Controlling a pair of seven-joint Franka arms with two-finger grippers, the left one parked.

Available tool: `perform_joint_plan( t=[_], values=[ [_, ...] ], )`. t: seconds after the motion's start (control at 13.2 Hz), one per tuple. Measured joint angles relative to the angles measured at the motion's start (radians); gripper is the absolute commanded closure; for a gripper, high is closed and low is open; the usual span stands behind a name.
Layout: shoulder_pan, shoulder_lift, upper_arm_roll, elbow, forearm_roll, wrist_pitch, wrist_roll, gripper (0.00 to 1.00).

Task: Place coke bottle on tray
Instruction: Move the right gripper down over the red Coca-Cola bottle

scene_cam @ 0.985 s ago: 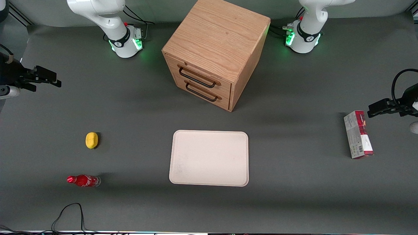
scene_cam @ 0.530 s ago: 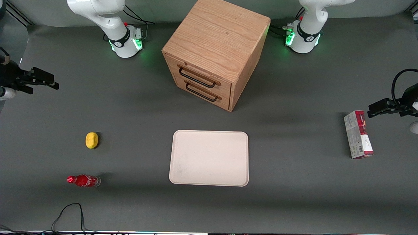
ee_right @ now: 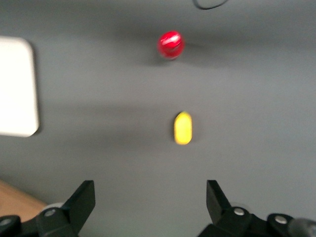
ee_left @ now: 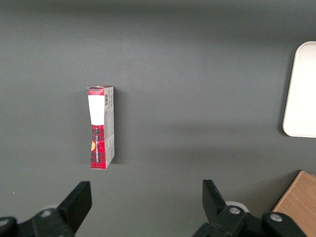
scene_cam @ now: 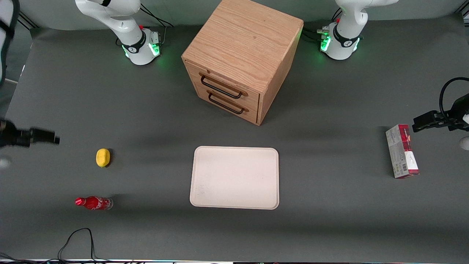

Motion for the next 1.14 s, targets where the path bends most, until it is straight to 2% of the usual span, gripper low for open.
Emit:
perform_joint_plan(
  t=[0.15, 0.3, 1.14],
  values=[
    [-0.062, 0.158, 0.024, 0.125, 0.000, 0.070, -0.008, 0.00],
    [-0.085, 0.258, 0.044, 0.195, 0.000, 0.164, -0.009, 0.00],
    [-0.040, 0.396, 0.059, 0.231, 0.000, 0.295, -0.009, 0.00]
  ],
)
